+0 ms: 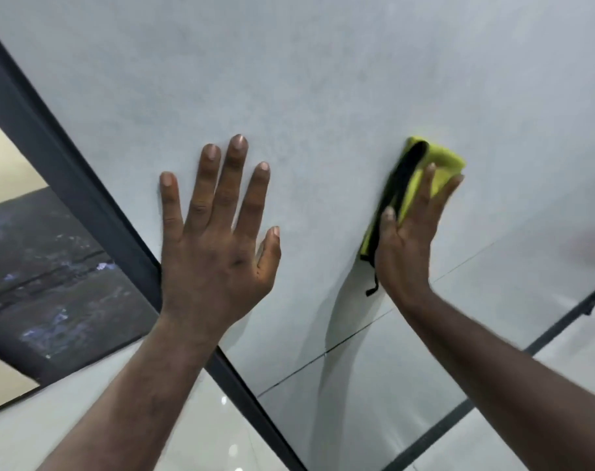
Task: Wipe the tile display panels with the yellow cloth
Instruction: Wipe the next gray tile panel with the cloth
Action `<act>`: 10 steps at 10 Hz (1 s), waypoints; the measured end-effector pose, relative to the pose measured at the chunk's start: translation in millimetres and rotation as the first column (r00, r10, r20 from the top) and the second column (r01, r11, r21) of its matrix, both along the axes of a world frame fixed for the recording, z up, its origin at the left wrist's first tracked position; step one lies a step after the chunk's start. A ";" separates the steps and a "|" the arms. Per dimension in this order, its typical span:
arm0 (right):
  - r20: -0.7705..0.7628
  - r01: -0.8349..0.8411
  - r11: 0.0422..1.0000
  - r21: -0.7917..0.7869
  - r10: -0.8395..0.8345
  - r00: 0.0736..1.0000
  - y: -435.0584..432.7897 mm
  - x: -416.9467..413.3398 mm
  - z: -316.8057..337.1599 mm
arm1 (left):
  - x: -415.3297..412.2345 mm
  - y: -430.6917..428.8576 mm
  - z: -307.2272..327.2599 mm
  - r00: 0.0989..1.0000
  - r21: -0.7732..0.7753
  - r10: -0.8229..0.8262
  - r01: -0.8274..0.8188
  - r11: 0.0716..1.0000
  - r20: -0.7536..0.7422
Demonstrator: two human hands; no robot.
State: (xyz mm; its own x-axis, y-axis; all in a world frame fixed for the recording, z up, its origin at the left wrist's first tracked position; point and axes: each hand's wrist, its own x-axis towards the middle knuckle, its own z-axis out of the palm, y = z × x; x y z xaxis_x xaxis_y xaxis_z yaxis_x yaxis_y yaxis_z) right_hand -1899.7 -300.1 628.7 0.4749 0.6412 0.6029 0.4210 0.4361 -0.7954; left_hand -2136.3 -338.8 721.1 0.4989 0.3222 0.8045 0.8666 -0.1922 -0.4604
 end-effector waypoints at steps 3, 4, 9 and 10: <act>0.162 0.068 0.980 0.185 -0.098 0.982 6.9 -17.4 124.6 | -8.6 -2.4 22.5 0.989 0.063 0.050 -0.059 0.996 0.140; 0.643 -0.079 0.944 0.320 -0.156 0.750 -6.5 -45.1 132.8 | -8.3 -2.8 27.6 0.977 0.065 0.030 -0.044 0.997 0.213; 0.695 -0.029 0.956 0.292 -0.191 0.693 2.9 40.0 128.8 | 16.8 2.9 40.0 0.987 -0.007 0.100 -0.100 0.995 0.123; 0.343 0.115 0.978 0.175 -0.170 0.924 12.4 63.0 122.8 | 26.8 7.8 39.8 0.993 -0.007 0.102 -0.102 0.995 0.062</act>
